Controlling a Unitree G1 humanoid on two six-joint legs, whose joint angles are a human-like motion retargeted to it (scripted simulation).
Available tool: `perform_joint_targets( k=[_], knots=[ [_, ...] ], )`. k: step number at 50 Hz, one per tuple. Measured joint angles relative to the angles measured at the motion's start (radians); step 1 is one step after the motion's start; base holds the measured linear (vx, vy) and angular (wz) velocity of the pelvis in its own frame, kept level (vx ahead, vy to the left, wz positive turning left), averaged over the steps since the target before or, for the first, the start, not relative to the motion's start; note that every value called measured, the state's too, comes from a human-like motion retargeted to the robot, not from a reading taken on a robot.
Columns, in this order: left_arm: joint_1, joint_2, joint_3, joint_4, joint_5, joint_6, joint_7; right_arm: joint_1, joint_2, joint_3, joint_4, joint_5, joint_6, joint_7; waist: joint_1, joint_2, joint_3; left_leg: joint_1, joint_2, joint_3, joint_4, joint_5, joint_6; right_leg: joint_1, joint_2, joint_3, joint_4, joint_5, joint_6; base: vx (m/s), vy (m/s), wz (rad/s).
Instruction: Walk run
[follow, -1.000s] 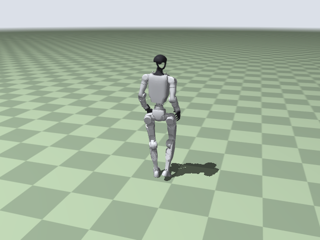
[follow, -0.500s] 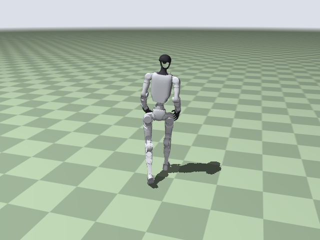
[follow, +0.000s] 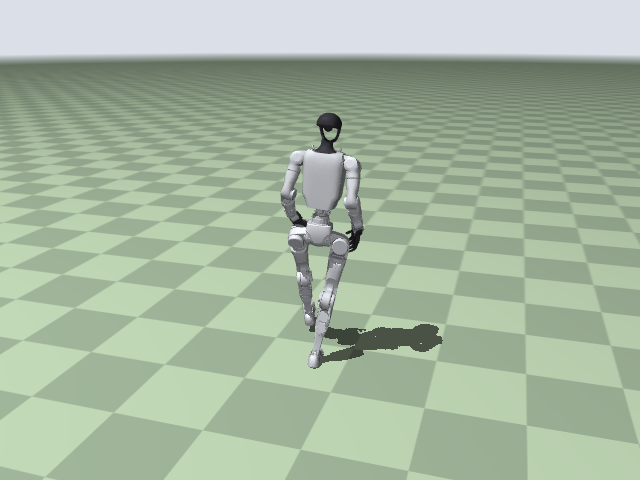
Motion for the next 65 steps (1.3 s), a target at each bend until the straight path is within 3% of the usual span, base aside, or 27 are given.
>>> perform_joint_targets(
  k=[5,8,10,12,15,19,23,30,35,38,40,43,45,50,52,57,61,65],
  knots=[
    [-0.017,0.031,-0.012,-0.023,-0.002,-0.004,0.003,0.001,0.01,0.004,0.049,0.048,-0.001,0.021,0.054,-0.012,-0.027,0.016,0.007,-0.039,0.1,0.064,0.054,0.043,0.005,-0.01,0.049,0.053,0.036,0.81,-0.07,-0.68],
    [-0.009,0.02,0.009,-0.02,-0.011,0.0,0.028,0.003,0.015,-0.003,0.066,0.058,-0.006,0.029,0.081,-0.029,-0.063,0.058,0.003,-0.011,0.113,0.119,0.094,0.047,-0.02,-0.018,0.131,0.213,0.125,0.99,-0.01,-0.82],
    [-0.007,0.001,0.025,0.006,-0.039,0.005,-0.011,-0.004,0.018,0.0,0.078,0.051,-0.012,0.025,0.083,-0.037,-0.072,0.069,0.002,-0.04,0.144,0.096,0.11,0.026,-0.03,0.01,0.232,0.386,0.218,0.73,0.03,-0.55],
    [-0.016,0.012,0.017,0.019,-0.066,0.025,-0.06,-0.016,0.016,0.009,0.079,0.039,-0.012,0.016,0.07,-0.007,-0.07,0.107,0.035,-0.035,0.161,0.052,0.107,-0.03,0.013,0.037,0.379,0.507,0.309,0.82,0.02,-0.07],
    [-0.029,0.051,0.004,0.035,-0.08,0.019,-0.054,-0.031,-0.008,0.04,0.044,-0.052,-0.01,-0.024,0.08,0.042,-0.07,0.18,0.086,-0.007,0.146,-0.003,0.1,-0.127,0.033,-0.031,0.581,0.577,0.348,0.71,-0.03,-0.54],
    [-0.042,0.051,-0.018,0.119,-0.112,-0.006,-0.07,-0.025,-0.017,0.027,-0.003,-0.113,-0.035,-0.126,0.056,0.083,-0.058,0.263,0.103,-0.014,0.119,-0.043,0.087,-0.255,-0.008,-0.115,0.693,0.362,0.279,0.63,0.03,0.02],
    [-0.041,0.044,-0.029,0.144,-0.128,-0.002,-0.084,-0.014,-0.02,0.02,-0.029,-0.062,-0.081,-0.161,-0.017,0.103,-0.047,0.332,0.077,-0.069,0.091,-0.078,0.084,-0.364,-0.051,-0.139,0.603,0.229,0.297,0.63,-0.03,0.67],
    [-0.026,0.023,-0.01,0.167,-0.123,-0.005,-0.087,-0.012,-0.015,0.027,-0.042,-0.079,-0.101,-0.158,-0.036,0.016,-0.029,0.478,-0.028,-0.061,0.058,-0.159,0.077,-0.464,-0.204,-0.153,0.199,0.218,0.313,0.58,-0.14,0.1],
    [-0.036,0.029,-0.017,0.177,-0.109,-0.001,-0.107,-0.004,-0.014,0.024,-0.043,-0.055,-0.099,-0.166,-0.082,0.042,-0.018,0.553,-0.013,-0.131,0.07,-0.202,0.069,-0.523,-0.238,-0.172,-0.029,0.173,0.309,0.71,-0.21,0.61],
    [-0.043,0.031,-0.017,0.183,-0.102,-0.001,-0.109,-0.008,-0.005,0.02,-0.037,-0.038,-0.077,-0.139,-0.086,0.061,-0.028,0.576,0.004,-0.152,0.09,-0.217,0.055,-0.523,-0.231,-0.188,-0.098,0.186,0.271,0.72,-0.28,0.41],
    [-0.031,0.029,-0.023,0.183,-0.097,-0.002,-0.108,0.004,-0.002,0.019,-0.045,-0.033,-0.074,-0.129,-0.1,0.074,-0.034,0.603,0.013,-0.176,0.103,-0.213,0.036,-0.494,-0.231,-0.205,-0.065,0.191,0.215,0.6,-0.26,0.64],
    [-0.038,0.023,-0.009,0.204,-0.102,0.011,-0.117,-0.002,-0.001,0.008,-0.058,-0.021,-0.067,-0.14,-0.118,0.083,-0.053,0.615,0.03,-0.211,0.153,-0.146,-0.018,-0.478,-0.225,-0.226,-0.038,0.288,0.189,0.81,-0.42,0.64],
    [-0.029,0.011,0.016,0.216,-0.12,0.019,-0.107,0.0,0.0,0.01,-0.066,-0.014,-0.066,-0.148,-0.102,0.087,-0.075,0.619,0.049,-0.197,0.196,-0.036,-0.075,-0.448,-0.202,-0.226,-0.033,0.31,0.173,0.91,-0.56,0.03],
    [-0.023,-0.02,0.023,0.22,-0.147,0.018,-0.084,-0.021,-0.028,-0.002,-0.058,-0.002,-0.033,-0.016,-0.114,0.048,-0.074,0.51,0.018,-0.251,0.549,0.379,-0.242,-0.351,-0.237,-0.226,0.002,0.232,0.135,0.7,-0.4,0.13],
    [-0.033,0.006,-0.009,0.186,-0.119,0.004,-0.056,-0.027,-0.042,0.002,-0.058,-0.003,-0.022,-0.005,-0.124,0.014,-0.075,0.425,0.009,-0.216,0.716,0.459,-0.231,-0.314,-0.244,-0.231,-0.006,0.206,0.118,0.66,-0.45,0.19],
    [-0.049,0.056,-0.01,0.104,0.001,-0.041,0.033,-0.026,-0.027,0.021,-0.029,0.006,-0.031,0.01,-0.111,-0.033,-0.065,0.232,0.067,-0.112,0.878,0.26,-0.105,-0.238,-0.217,-0.22,-0.019,0.153,0.095,0.5,-0.41,-0.21],
    [-0.04,0.039,0.006,0.088,-0.027,-0.043,0.042,-0.019,-0.012,0.011,-0.009,0.013,-0.032,0.028,-0.056,-0.046,-0.055,0.12,0.103,0.006,0.758,0.087,-0.017,-0.195,-0.165,-0.158,-0.022,0.119,0.067,0.55,-0.3,-0.93],
    [-0.023,0.029,0.015,0.058,-0.017,-0.041,0.054,-0.002,-0.006,0.003,0.007,0.044,-0.034,0.047,-0.015,-0.014,-0.038,0.06,0.082,0.006,0.459,0.061,0.003,-0.142,-0.085,-0.111,-0.023,0.078,0.041,0.6,-0.21,-0.8]
  ],
)
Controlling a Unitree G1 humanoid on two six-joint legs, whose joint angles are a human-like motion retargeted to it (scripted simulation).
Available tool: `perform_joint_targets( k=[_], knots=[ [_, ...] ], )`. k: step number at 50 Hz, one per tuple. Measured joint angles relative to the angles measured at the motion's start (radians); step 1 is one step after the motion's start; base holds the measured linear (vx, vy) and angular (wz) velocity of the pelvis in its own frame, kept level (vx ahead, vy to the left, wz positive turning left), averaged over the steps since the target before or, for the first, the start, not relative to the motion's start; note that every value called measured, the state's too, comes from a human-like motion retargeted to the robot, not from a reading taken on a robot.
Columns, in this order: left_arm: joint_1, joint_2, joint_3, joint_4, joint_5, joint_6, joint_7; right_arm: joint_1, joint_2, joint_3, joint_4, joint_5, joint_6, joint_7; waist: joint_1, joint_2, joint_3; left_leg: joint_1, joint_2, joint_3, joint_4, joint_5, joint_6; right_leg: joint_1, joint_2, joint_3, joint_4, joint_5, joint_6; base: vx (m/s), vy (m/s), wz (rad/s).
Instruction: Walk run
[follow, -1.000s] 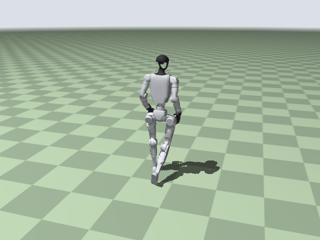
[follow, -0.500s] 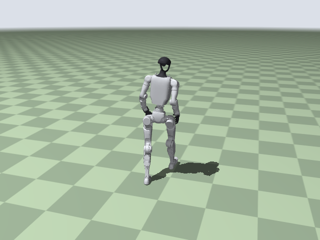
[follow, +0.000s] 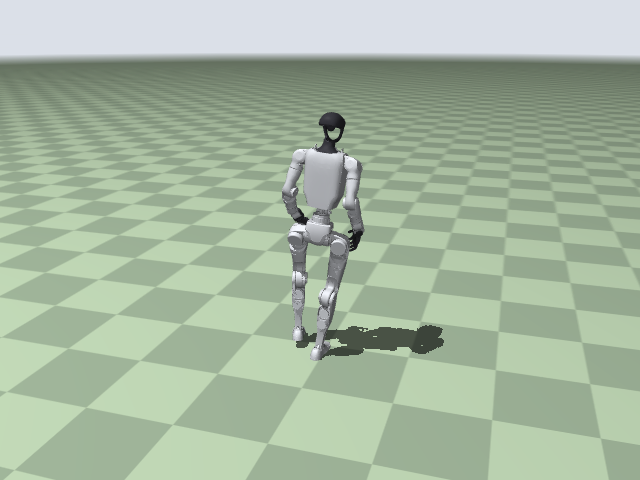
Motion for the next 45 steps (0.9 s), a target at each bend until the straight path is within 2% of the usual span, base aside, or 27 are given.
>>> perform_joint_targets(
  k=[4,5,7,8,12,14,15,17,18,20,22,25,28,30,33,35,40,42,45],
  knots=[
    [0.007,0.003,-0.007,-0.007,0.016,0.005,-0.004,0.008,0.006,-0.012,0.003,0.023,0.016,0.019,0.009,0.026,0.01,-0.037,-0.018,0.081,-0.274,0.0,0.031,0.063,0.058,0.015,-0.006,-0.046,-0.019,0.58,-0.17,-0.38],
    [0.008,0.003,-0.008,-0.003,0.013,0.007,-0.007,0.009,0.007,-0.013,0.002,0.021,0.02,0.021,0.014,0.026,0.009,-0.051,-0.034,0.093,-0.329,0.006,0.021,0.078,0.065,0.02,-0.007,-0.056,-0.023,0.57,-0.18,-0.3],
    [0.004,0.002,-0.008,0.014,-0.008,0.009,-0.028,0.005,0.012,-0.021,0.004,0.004,0.03,0.03,0.013,0.028,0.003,-0.077,-0.063,0.089,-0.41,-0.018,-0.051,0.099,0.081,0.019,-0.005,-0.076,-0.028,0.74,-0.2,-0.14],
    [0.003,0.0,-0.008,0.019,-0.018,0.01,-0.041,0.003,0.014,-0.024,0.005,-0.004,0.033,0.035,0.011,0.025,0.001,-0.088,-0.079,0.071,-0.431,-0.032,-0.051,0.108,0.084,0.019,-0.001,-0.086,-0.029,0.75,-0.18,-0.13],
    [-0.004,0.003,0.005,0.008,-0.057,0.005,-0.054,-0.004,0.015,-0.006,0.019,-0.018,0.044,0.056,0.05,0.014,-0.001,-0.078,-0.081,0.039,-0.4,-0.052,-0.022,0.148,0.108,0.035,0.032,-0.098,-0.034,0.78,-0.17,-0.58],
    [0.001,0.002,0.015,-0.005,-0.064,0.001,-0.03,-0.003,0.01,0.004,0.023,-0.031,0.05,0.066,0.086,-0.015,-0.02,-0.065,-0.093,0.007,-0.365,-0.042,0.06,0.166,0.088,0.039,0.053,-0.065,-0.012,0.68,-0.16,-1.04],
    [0.004,0.002,0.018,-0.01,-0.064,0.0,-0.014,-0.001,0.01,0.004,0.025,-0.038,0.055,0.069,0.103,-0.029,-0.032,-0.06,-0.104,-0.002,-0.358,-0.018,0.094,0.176,0.077,0.038,0.065,-0.04,0.005,0.83,-0.12,-0.76],
    [0.004,-0.006,0.033,-0.015,-0.053,0.012,-0.002,0.001,0.021,-0.012,0.027,-0.044,0.065,0.072,0.114,-0.042,-0.055,-0.025,-0.114,0.007,-0.364,0.045,0.121,0.185,0.066,0.021,0.105,0.053,0.06,1.02,-0.08,-0.49],
    [0.004,-0.015,0.046,-0.012,-0.051,0.022,-0.019,0.004,0.026,-0.016,0.027,-0.048,0.07,0.071,0.119,-0.054,-0.066,-0.014,-0.122,-0.01,-0.356,0.042,0.135,0.187,0.052,0.02,0.136,0.124,0.099,1.03,-0.07,-0.5],
    [-0.002,-0.03,0.068,0.0,-0.065,0.044,-0.086,-0.001,0.038,-0.015,0.025,-0.065,0.08,0.059,0.118,-0.07,-0.073,-0.006,-0.125,-0.051,-0.32,0.013,0.142,0.175,0.037,0.042,0.226,0.308,0.195,0.89,-0.08,-0.34],
    [-0.014,-0.012,0.056,-0.005,-0.068,0.074,-0.139,-0.012,0.04,0.0,0.013,-0.085,0.084,0.039,0.1,-0.049,-0.065,0.023,-0.098,-0.07,-0.289,-0.036,0.146,0.123,0.078,0.081,0.369,0.451,0.295,0.76,-0.13,0.15],
    [-0.027,0.039,0.031,-0.021,-0.017,0.091,-0.095,-0.032,0.014,0.045,-0.027,-0.168,0.064,0.008,0.106,0.0,-0.051,0.11,-0.03,-0.036,-0.303,-0.094,0.146,0.018,0.144,0.081,0.597,0.554,0.377,0.71,-0.15,-0.44],
    [-0.027,0.033,0.02,0.013,-0.01,0.082,-0.109,-0.038,0.002,0.041,-0.051,-0.261,0.051,-0.056,0.119,0.026,-0.044,0.171,-0.01,-0.02,-0.31,-0.142,0.139,-0.091,0.096,0.049,0.723,0.372,0.309,0.59,0.0,-0.58],
    [-0.024,0.028,0.01,0.027,-0.012,0.093,-0.142,-0.03,0.012,0.022,-0.054,-0.235,0.038,-0.09,0.087,0.049,-0.035,0.219,0.002,-0.011,-0.332,-0.155,0.131,-0.158,0.069,0.017,0.739,0.273,0.276,0.69,-0.01,0.6],
    [-0.012,0.025,0.008,0.029,-0.009,0.092,-0.137,-0.013,0.023,0.011,-0.059,-0.134,-0.004,-0.128,0.015,0.069,-0.017,0.28,-0.012,-0.062,-0.353,-0.181,0.129,-0.243,-0.002,-0.028,0.663,0.148,0.273,0.58,-0.06,0.97],
    [0.001,0.021,0.013,0.034,-0.017,0.088,-0.116,-0.003,0.026,0.014,-0.064,-0.097,-0.035,-0.162,-0.02,0.059,-0.003,0.324,-0.036,-0.08,-0.364,-0.201,0.129,-0.276,-0.062,-0.051,0.554,0.134,0.279,0.69,-0.16,0.57],
    [-0.004,0.018,-0.001,0.064,-0.058,0.087,-0.146,0.007,0.014,0.022,-0.091,-0.075,-0.058,-0.209,-0.067,0.026,0.035,0.433,-0.094,-0.118,-0.375,-0.254,0.121,-0.33,-0.175,-0.025,0.227,0.133,0.246,0.65,-0.16,0.46],
    [-0.012,0.023,-0.004,0.063,-0.043,0.087,-0.16,0.008,0.008,0.025,-0.097,-0.082,-0.052,-0.212,-0.089,0.031,0.038,0.466,-0.096,-0.144,-0.377,-0.275,0.114,-0.362,-0.193,-0.002,0.119,0.125,0.227,0.62,-0.16,0.6],
    [-0.013,0.026,0.0,0.057,-0.008,0.084,-0.166,0.008,0.008,0.03,-0.093,-0.08,-0.036,-0.198,-0.096,0.053,0.027,0.497,-0.077,-0.158,-0.375,-0.302,0.098,-0.395,-0.189,0.01,-0.024,0.101,0.247,0.67,-0.24,0.26]
  ],
)
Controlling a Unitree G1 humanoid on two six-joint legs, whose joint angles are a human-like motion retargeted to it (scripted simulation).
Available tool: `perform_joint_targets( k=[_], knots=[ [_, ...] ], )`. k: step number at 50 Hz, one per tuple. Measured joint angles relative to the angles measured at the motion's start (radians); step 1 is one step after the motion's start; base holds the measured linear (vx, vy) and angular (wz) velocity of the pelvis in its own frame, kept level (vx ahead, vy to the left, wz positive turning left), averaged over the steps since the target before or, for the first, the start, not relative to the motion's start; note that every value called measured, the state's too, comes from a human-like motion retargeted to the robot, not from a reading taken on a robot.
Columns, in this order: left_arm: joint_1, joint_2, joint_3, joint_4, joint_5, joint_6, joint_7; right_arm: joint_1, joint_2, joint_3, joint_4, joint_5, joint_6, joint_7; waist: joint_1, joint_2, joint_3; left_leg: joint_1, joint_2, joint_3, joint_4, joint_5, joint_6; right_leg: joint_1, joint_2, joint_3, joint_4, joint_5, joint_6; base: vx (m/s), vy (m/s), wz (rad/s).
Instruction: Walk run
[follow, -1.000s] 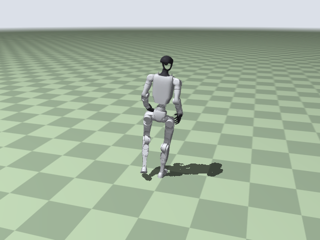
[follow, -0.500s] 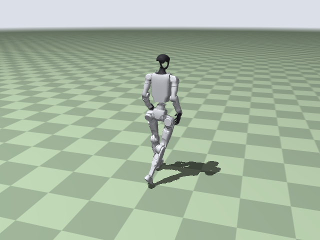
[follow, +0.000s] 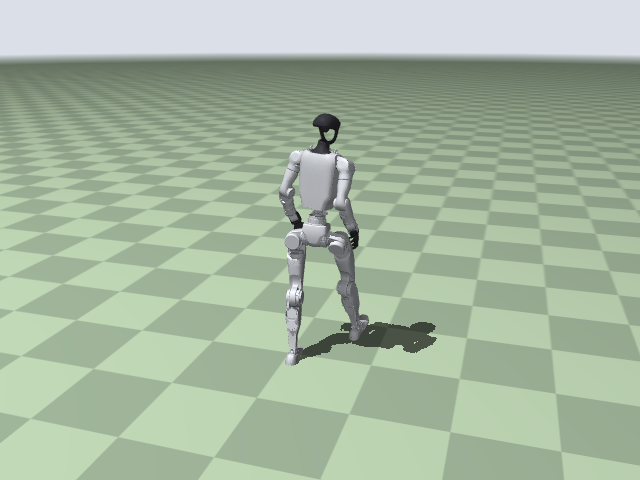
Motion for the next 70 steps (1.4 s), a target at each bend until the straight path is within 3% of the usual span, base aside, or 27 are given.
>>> perform_joint_targets(
  k=[3,5,7,9,14,15,17,20,25,32,35,39,40,41,43,44,47,50,52,54,55,58,62,67,70],
  knots=[
    [0.001,-0.003,0.003,0.011,0.015,-0.002,-0.01,-0.003,0.009,0.001,0.007,0.014,0.025,0.049,-0.004,0.008,-0.017,0.031,0.01,-0.014,0.019,-0.017,-0.028,0.008,0.001,-0.048,-0.023,0.002,-0.011,0.8,-0.36,0.31],
    [-0.003,-0.003,0.004,0.024,0.019,-0.002,-0.025,-0.009,0.012,-0.003,0.006,0.02,0.036,0.073,-0.007,0.007,-0.037,0.041,0.012,-0.022,0.034,-0.004,-0.054,0.011,0.011,-0.049,0.024,0.005,-0.064,0.79,-0.38,0.5],
    [-0.001,-0.007,0.006,0.037,0.017,0.004,-0.033,-0.005,0.016,-0.01,0.001,0.023,0.045,0.057,-0.026,0.012,-0.057,0.054,0.022,-0.05,0.059,0.054,-0.095,0.028,0.009,-0.099,0.034,0.087,-0.035,0.8,-0.41,0.75],
    [0.009,-0.016,0.02,0.048,0.005,0.01,-0.032,-0.001,0.026,-0.015,0.0,0.038,0.048,0.047,-0.035,0.022,-0.077,0.054,0.049,-0.068,0.1,0.166,-0.149,0.058,0.043,-0.015,0.043,0.11,-0.045,0.86,-0.52,0.55],
    [0.009,-0.043,0.013,0.062,-0.041,-0.002,-0.02,-0.022,0.011,-0.031,0.029,0.034,0.067,0.085,-0.033,-0.006,-0.089,-0.037,0.055,-0.103,0.392,0.573,-0.276,0.148,0.016,-0.051,0.08,0.051,-0.102,0.74,-0.44,0.39],
    [0.001,-0.039,-0.003,0.057,-0.053,-0.007,-0.016,-0.031,0.001,-0.031,0.038,0.023,0.075,0.086,-0.027,-0.026,-0.09,-0.074,0.041,-0.089,0.48,0.632,-0.287,0.164,0.007,-0.069,0.079,0.042,-0.118,0.6,-0.38,0.16],
    [-0.009,-0.013,-0.033,0.029,-0.03,-0.024,0.003,-0.037,-0.01,-0.021,0.058,0.017,0.069,0.095,-0.027,-0.057,-0.092,-0.15,0.048,-0.042,0.627,0.692,-0.238,0.202,0.009,-0.051,0.078,0.007,-0.136,0.57,-0.41,0.36],
    [-0.022,0.011,-0.034,-0.007,0.039,-0.044,0.052,-0.049,-0.007,-0.015,0.1,0.045,0.055,0.129,-0.029,-0.072,-0.083,-0.268,0.096,0.018,0.767,0.552,-0.174,0.255,0.024,-0.08,0.07,-0.028,-0.151,0.55,-0.41,0.29],
    [-0.015,-0.019,-0.006,-0.014,-0.034,-0.053,0.111,-0.049,-0.007,-0.023,0.135,0.068,0.055,0.161,0.054,-0.094,-0.06,-0.424,0.092,0.139,0.709,0.334,-0.096,0.32,0.088,-0.037,0.048,-0.065,-0.184,0.56,-0.32,-0.6],
    [-0.004,-0.021,-0.011,-0.038,-0.058,-0.072,0.164,-0.036,-0.016,-0.007,0.166,0.094,0.044,0.192,0.108,-0.045,-0.023,-0.515,0.036,0.177,0.215,0.28,-0.061,0.428,0.22,-0.018,0.025,-0.131,-0.22,0.56,-0.24,-0.48],
    [-0.008,-0.023,-0.009,-0.037,-0.043,-0.066,0.153,-0.042,-0.015,-0.017,0.173,0.082,0.053,0.228,0.12,-0.041,-0.019,-0.553,-0.034,0.14,0.028,0.237,-0.061,0.474,0.249,-0.016,0.016,-0.157,-0.233,0.7,-0.24,-0.45],
    [-0.001,-0.034,0.004,-0.035,-0.037,-0.06,0.134,-0.031,0.003,-0.03,0.176,0.069,0.059,0.233,0.122,-0.045,-0.019,-0.562,-0.085,0.137,-0.085,0.196,-0.153,0.527,0.276,-0.013,0.028,-0.189,-0.249,0.73,-0.23,-0.35],
    [0.005,-0.039,0.007,-0.038,-0.039,-0.061,0.134,-0.022,0.006,-0.028,0.175,0.07,0.057,0.232,0.13,-0.048,-0.016,-0.548,-0.08,0.163,-0.075,0.198,-0.147,0.544,0.285,-0.004,0.036,-0.195,-0.252,0.69,-0.21,-0.63],
    [-0.005,-0.039,0.016,-0.035,-0.055,-0.063,0.13,-0.031,0.01,-0.027,0.186,0.073,0.056,0.236,0.14,-0.053,-0.022,-0.552,-0.076,0.155,-0.046,0.206,-0.084,0.545,0.286,-0.005,0.046,-0.187,-0.247,0.66,-0.21,-0.75],
    [-0.012,-0.042,0.032,-0.036,-0.08,-0.066,0.142,-0.038,0.013,-0.023,0.201,0.072,0.057,0.241,0.168,-0.075,-0.036,-0.554,-0.077,0.147,-0.009,0.236,0.009,0.558,0.273,-0.01,0.066,-0.155,-0.225,0.81,-0.23,-0.96],
    [-0.012,-0.042,0.038,-0.037,-0.09,-0.064,0.16,-0.041,0.016,-0.025,0.208,0.071,0.058,0.241,0.178,-0.085,-0.047,-0.545,-0.077,0.154,-0.005,0.27,0.027,0.565,0.267,-0.02,0.08,-0.123,-0.203,0.94,-0.24,-0.89],
    [-0.014,-0.047,0.058,-0.03,-0.118,-0.045,0.191,-0.048,0.035,-0.035,0.233,0.078,0.062,0.234,0.193,-0.125,-0.077,-0.517,-0.077,0.142,0.022,0.316,0.046,0.57,0.229,-0.028,0.159,0.049,-0.092,0.85,-0.19,-0.78],
    [-0.036,-0.033,0.056,-0.014,-0.131,-0.018,0.119,-0.061,0.051,-0.025,0.251,0.102,0.056,0.214,0.186,-0.126,-0.073,-0.503,-0.048,0.11,0.096,0.254,0.053,0.532,0.244,0.045,0.322,0.303,0.089,0.77,-0.18,-0.32],
    [-0.051,0.012,0.048,-0.029,-0.099,0.009,0.088,-0.079,0.047,0.006,0.235,0.09,0.049,0.204,0.188,-0.091,-0.067,-0.464,0.031,0.133,0.115,0.205,0.046,0.459,0.325,0.052,0.479,0.412,0.133,0.65,-0.45,-0.46],
    [-0.055,0.04,0.041,-0.033,-0.052,0.011,0.084,-0.095,0.032,0.022,0.206,0.018,0.051,0.187,0.201,-0.068,-0.067,-0.418,0.077,0.146,0.113,0.165,0.027,0.386,0.35,0.026,0.616,0.456,0.133,0.77,-0.32,-0.87],
    [-0.055,0.045,0.039,-0.029,-0.033,0.007,0.081,-0.1,0.025,0.022,0.189,-0.029,0.054,0.175,0.211,-0.052,-0.07,-0.4,0.094,0.145,0.11,0.149,0.022,0.36,0.355,0.036,0.64,0.441,0.133,0.67,0.09,-0.62],
    [-0.048,0.022,0.025,0.0,-0.023,0.024,0.038,-0.091,0.025,-0.011,0.156,-0.064,0.044,0.111,0.161,-0.014,-0.055,-0.305,0.065,0.16,0.069,0.119,0.038,0.27,0.29,0.042,0.72,0.251,0.118,0.78,0.21,0.47],
    [-0.028,0.011,0.013,0.008,-0.009,0.035,0.039,-0.054,0.032,-0.02,0.125,0.042,-0.019,0.026,0.071,0.024,-0.046,-0.211,0.049,0.118,0.021,0.089,0.027,0.157,0.194,-0.014,0.63,0.068,0.033,0.65,-0.04,0.96],
    [-0.007,0.008,0.005,0.017,0.003,0.04,0.044,-0.019,0.03,-0.005,0.094,0.063,-0.046,-0.027,0.029,-0.015,-0.039,-0.101,-0.019,0.101,-0.007,0.029,0.017,0.083,0.044,-0.043,0.312,0.057,0.02,0.67,-0.18,0.38],
    [-0.005,0.004,0.009,0.032,0.001,0.046,0.012,-0.015,0.032,0.0,0.087,0.064,-0.026,-0.009,0.001,-0.025,-0.027,-0.037,-0.035,0.071,-0.011,-0.005,0.002,0.032,0.001,-0.034,0.148,0.043,-0.008,0.66,-0.2,0.55]
  ],
)
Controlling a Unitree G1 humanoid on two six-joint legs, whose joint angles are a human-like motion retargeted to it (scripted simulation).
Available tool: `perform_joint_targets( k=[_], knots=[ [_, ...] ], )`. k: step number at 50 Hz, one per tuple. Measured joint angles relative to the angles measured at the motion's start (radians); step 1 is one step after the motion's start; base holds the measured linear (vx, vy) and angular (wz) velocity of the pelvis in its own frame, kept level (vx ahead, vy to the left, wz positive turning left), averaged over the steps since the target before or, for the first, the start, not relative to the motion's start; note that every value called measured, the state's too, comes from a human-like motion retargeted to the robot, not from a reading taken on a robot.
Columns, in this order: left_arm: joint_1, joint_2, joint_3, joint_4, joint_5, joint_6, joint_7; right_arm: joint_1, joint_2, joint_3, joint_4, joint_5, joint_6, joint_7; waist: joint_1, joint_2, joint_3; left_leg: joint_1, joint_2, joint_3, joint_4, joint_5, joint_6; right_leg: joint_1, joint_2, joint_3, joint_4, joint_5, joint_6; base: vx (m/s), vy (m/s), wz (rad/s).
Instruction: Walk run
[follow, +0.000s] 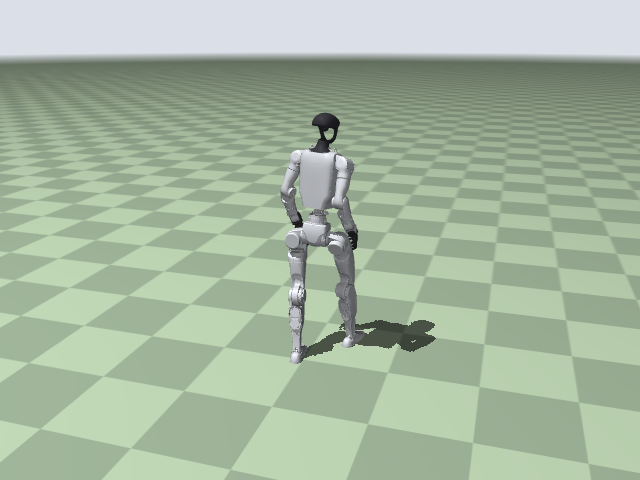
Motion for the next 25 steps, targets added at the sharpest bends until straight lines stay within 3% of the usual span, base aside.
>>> perform_joint_targets(
  k=[5,7,9,10,12,15,17,18,20,25],
  knots=[
    [-0.003,-0.005,0.015,0.007,0.01,0.014,-0.014,-0.003,-0.003,0.006,-0.01,0.013,0.045,0.031,-0.019,0.04,-0.001,0.058,0.032,-0.027,0.018,-0.034,-0.046,-0.041,0.017,-0.007,-0.202,-0.033,0.06,0.73,-0.25,0.38],
    [-0.001,-0.009,0.017,0.013,0.006,0.015,-0.004,-0.009,-0.002,0.004,-0.019,0.029,0.048,0.047,-0.035,0.046,-0.004,0.074,0.039,-0.041,0.039,-0.022,-0.07,-0.037,0.045,0.048,-0.16,0.006,-0.022,0.81,-0.34,0.56],
    [0.005,-0.015,0.015,0.021,-0.002,0.018,-0.001,-0.009,0.0,-0.002,-0.029,0.039,0.05,0.046,-0.058,0.05,-0.016,0.087,0.047,-0.066,0.067,0.029,-0.11,-0.024,0.048,0.019,-0.116,0.029,-0.031,0.93,-0.42,0.89],
    [0.006,-0.017,0.015,0.027,-0.008,0.021,-0.001,-0.009,0.003,-0.008,-0.032,0.044,0.052,0.039,-0.08,0.052,-0.022,0.092,0.054,-0.09,0.087,0.07,-0.134,-0.017,0.046,0.018,-0.1,0.073,-0.02,0.8,-0.39,1.11],
    [0.011,-0.027,0.032,0.039,-0.023,0.027,-0.011,-0.009,0.017,-0.006,-0.034,0.068,0.051,0.035,-0.099,0.063,-0.034,0.085,0.081,-0.116,0.152,0.209,-0.2,0.012,0.059,0.063,-0.067,0.055,-0.034,0.77,-0.43,0.72],
    [0.01,-0.043,0.04,0.05,-0.054,0.03,-0.013,-0.015,0.011,-0.006,-0.033,0.06,0.079,0.072,-0.094,0.054,-0.04,0.031,0.089,-0.162,0.342,0.503,-0.307,0.065,0.06,0.072,-0.029,0.002,-0.093,0.87,-0.45,0.34],
    [-0.001,-0.036,0.012,0.037,-0.066,0.029,0.004,-0.025,-0.013,-0.006,-0.04,0.014,0.118,0.081,-0.091,0.013,-0.045,-0.056,0.056,-0.172,0.546,0.629,-0.342,0.112,0.028,0.033,-0.039,-0.018,-0.123,0.7,-0.35,0.39],
    [-0.006,-0.026,-0.003,0.024,-0.055,0.028,0.021,-0.028,-0.023,-0.003,-0.041,-0.002,0.126,0.083,-0.088,-0.007,-0.05,-0.1,0.047,-0.156,0.634,0.696,-0.334,0.13,0.021,0.025,-0.043,-0.029,-0.136,0.77,-0.41,0.35],
    [-0.01,-0.002,-0.028,-0.012,-0.001,0.022,0.071,-0.028,-0.03,0.007,-0.03,-0.014,0.126,0.096,-0.083,-0.026,-0.058,-0.188,0.062,-0.13,0.75,0.678,-0.296,0.166,0.024,0.015,-0.047,-0.064,-0.152,0.67,-0.4,0.38],
    [0.007,-0.007,-0.003,-0.077,0.011,0.004,0.185,-0.027,-0.036,0.019,0.011,-0.015,0.141,0.158,-0.01,-0.067,-0.043,-0.365,0.125,0.034,0.799,0.433,-0.168,0.248,0.062,0.037,-0.081,-0.103,-0.188,0.61,-0.33,-0.3]
  ],
)
